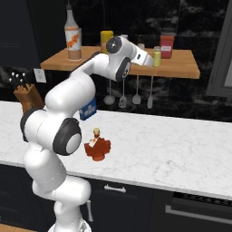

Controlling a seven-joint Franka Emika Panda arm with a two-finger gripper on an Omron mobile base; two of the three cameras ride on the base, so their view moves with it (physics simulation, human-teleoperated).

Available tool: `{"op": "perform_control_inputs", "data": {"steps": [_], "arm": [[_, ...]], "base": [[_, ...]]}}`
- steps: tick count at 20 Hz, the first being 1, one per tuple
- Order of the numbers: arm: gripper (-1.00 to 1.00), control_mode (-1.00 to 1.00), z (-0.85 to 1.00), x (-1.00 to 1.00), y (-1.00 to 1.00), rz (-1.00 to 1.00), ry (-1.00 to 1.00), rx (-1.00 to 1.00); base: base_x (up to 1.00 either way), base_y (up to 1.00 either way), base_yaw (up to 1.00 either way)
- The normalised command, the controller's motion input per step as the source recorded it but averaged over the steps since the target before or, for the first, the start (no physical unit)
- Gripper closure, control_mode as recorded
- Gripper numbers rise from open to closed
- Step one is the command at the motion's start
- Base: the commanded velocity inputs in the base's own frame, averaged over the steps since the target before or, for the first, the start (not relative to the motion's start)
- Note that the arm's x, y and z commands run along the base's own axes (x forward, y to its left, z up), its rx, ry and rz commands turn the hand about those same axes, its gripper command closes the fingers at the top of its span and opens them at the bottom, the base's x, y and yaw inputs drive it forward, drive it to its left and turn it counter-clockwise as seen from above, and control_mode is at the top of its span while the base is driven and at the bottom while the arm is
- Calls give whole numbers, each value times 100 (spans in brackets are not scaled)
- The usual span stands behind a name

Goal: Put the shaker and condiment bottle from the counter next to their counterparts in the cabinet.

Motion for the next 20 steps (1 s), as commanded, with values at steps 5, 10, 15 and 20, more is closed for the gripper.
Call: {"op": "perform_control_inputs", "data": {"steps": [5, 10, 15, 20], "arm": [[100, -100, -17, 8, -3, 0, 0, -1], [100, -100, -33, 0, 0, 0, 0, -4], [-100, -100, -29, 10, 3, -2, 0, -5], [-100, -100, -2, 4, 0, -3, 0, -1]], "base": [[0, 0, 0], [0, 0, 0], [0, 0, 0], [0, 0, 0]]}}
